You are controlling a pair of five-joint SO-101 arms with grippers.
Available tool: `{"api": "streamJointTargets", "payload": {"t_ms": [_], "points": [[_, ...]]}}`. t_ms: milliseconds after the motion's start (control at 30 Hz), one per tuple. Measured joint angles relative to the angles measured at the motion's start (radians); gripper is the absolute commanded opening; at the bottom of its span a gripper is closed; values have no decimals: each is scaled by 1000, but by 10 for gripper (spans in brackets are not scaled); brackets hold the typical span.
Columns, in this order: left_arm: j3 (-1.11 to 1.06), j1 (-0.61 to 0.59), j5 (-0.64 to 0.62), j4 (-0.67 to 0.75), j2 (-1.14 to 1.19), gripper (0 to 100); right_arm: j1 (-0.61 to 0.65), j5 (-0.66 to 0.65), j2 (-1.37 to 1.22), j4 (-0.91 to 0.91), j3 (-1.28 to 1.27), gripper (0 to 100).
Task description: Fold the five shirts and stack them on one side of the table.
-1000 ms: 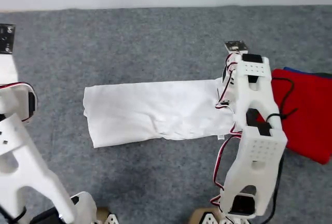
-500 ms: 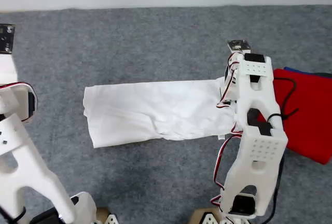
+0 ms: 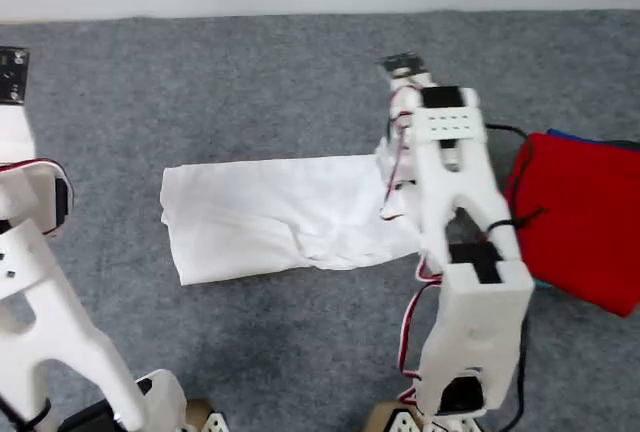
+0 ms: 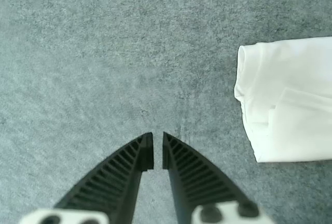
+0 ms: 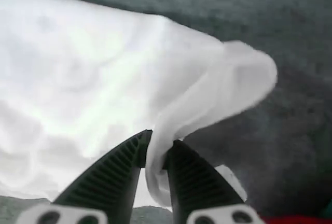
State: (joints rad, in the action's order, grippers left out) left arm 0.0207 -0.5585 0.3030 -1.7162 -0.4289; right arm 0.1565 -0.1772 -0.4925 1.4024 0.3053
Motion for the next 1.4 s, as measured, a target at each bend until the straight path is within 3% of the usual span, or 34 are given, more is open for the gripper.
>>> {"api": "streamJointTargets", "payload": {"t_ms": [367, 833, 1000, 1400], "points": [[-54, 0, 0, 0, -3, 43, 275, 0, 0, 0, 40, 10], [-54, 0, 0, 0, -3, 43, 537, 0, 0, 25, 207, 9], [-54, 0, 0, -11, -3, 43, 595, 0, -23, -15, 232, 9], [-163, 0, 0, -12, -106, 43, 706, 0, -279, 26, 634, 9]]}}
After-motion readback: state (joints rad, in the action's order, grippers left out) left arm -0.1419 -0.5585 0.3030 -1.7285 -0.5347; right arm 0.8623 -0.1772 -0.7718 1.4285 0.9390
